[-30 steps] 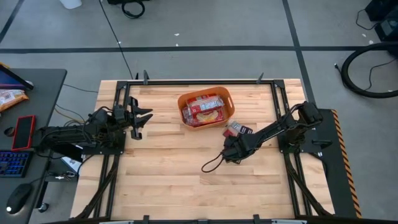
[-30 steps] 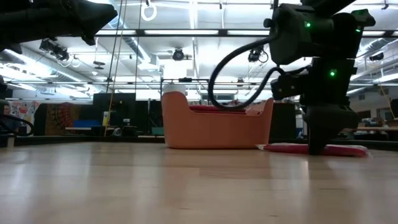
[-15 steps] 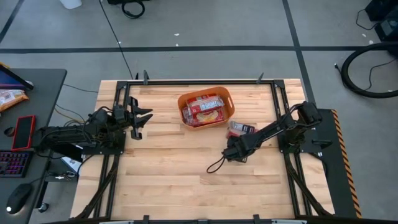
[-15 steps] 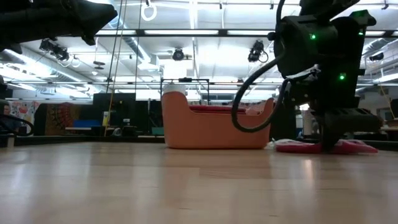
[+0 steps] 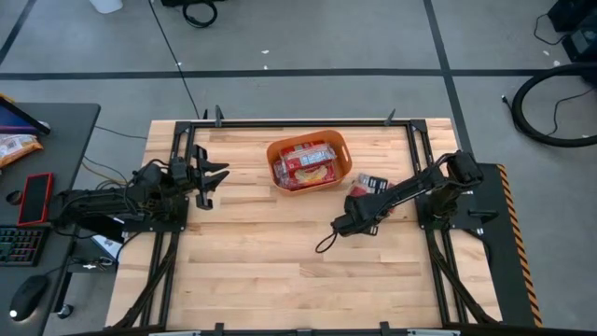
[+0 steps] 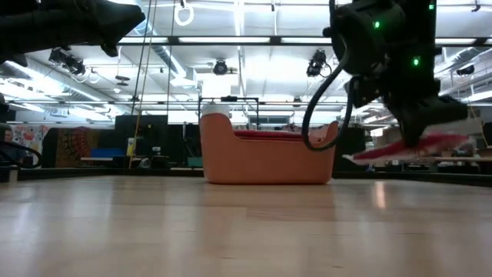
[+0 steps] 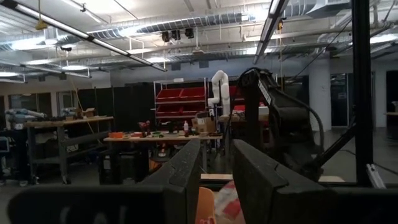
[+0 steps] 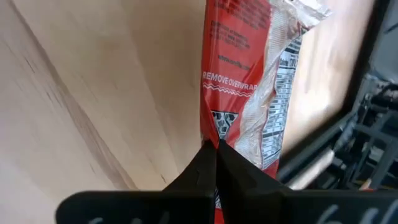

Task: Sort popcorn bags into baskets
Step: Put the red popcorn bag into the orange bin

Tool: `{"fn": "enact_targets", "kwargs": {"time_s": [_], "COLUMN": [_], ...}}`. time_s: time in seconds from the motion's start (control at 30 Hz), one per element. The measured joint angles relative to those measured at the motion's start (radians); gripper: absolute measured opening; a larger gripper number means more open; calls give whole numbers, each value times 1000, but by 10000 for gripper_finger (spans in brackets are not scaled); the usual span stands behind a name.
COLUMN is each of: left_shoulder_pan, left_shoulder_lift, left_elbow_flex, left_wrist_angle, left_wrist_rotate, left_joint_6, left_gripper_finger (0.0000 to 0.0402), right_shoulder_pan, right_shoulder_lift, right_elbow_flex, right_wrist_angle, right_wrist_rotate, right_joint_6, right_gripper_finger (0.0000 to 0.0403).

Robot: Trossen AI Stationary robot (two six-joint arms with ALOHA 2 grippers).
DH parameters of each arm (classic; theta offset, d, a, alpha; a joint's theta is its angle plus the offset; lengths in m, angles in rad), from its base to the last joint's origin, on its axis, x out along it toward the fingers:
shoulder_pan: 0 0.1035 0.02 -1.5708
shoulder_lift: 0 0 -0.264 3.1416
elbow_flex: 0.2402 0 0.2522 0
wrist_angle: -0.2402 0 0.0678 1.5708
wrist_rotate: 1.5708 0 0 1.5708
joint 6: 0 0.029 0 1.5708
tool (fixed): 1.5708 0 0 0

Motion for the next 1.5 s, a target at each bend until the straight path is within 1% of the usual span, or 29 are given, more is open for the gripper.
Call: {"fn": "enact_targets", "kwargs": {"time_s": [0.17, 0.3, 0.63, 0.8, 0.97, 1.17, 1.33, 1.5], "left_shoulder_pan": [0, 0, 0, 0, 0, 0, 0, 0], "left_shoulder_lift": [0, 0, 0, 0, 0, 0, 0, 0], "left_elbow_flex": [0, 0, 0, 0, 0, 0, 0, 0], "left_wrist_angle": [0, 0, 1, 1, 0, 0, 0, 6], "left_wrist_rotate": [0, 0, 0, 0, 0, 0, 0, 0], "left_joint_6": [-10, -2, 1, 1, 14, 16, 17, 16], "left_gripper_finger": [94, 94, 94, 94, 94, 94, 94, 94], "right_shoulder_pan": [-5, -20, -84, -111, -144, -187, -207, -222], "right_shoulder_lift": [-60, -139, -333, -394, -420, -416, -406, -350], "right_elbow_flex": [42, 59, 65, 65, 65, 65, 108, 169], "right_wrist_angle": [-118, -175, -180, -164, -41, 194, 342, 530], "right_wrist_rotate": [0, 39, 127, 230, 299, 331, 398, 386], "right_joint_6": [65, 106, 118, 126, 37, -174, -329, -508], "right_gripper_finger": [5, 5, 5, 5, 5, 5, 5, 5]}}
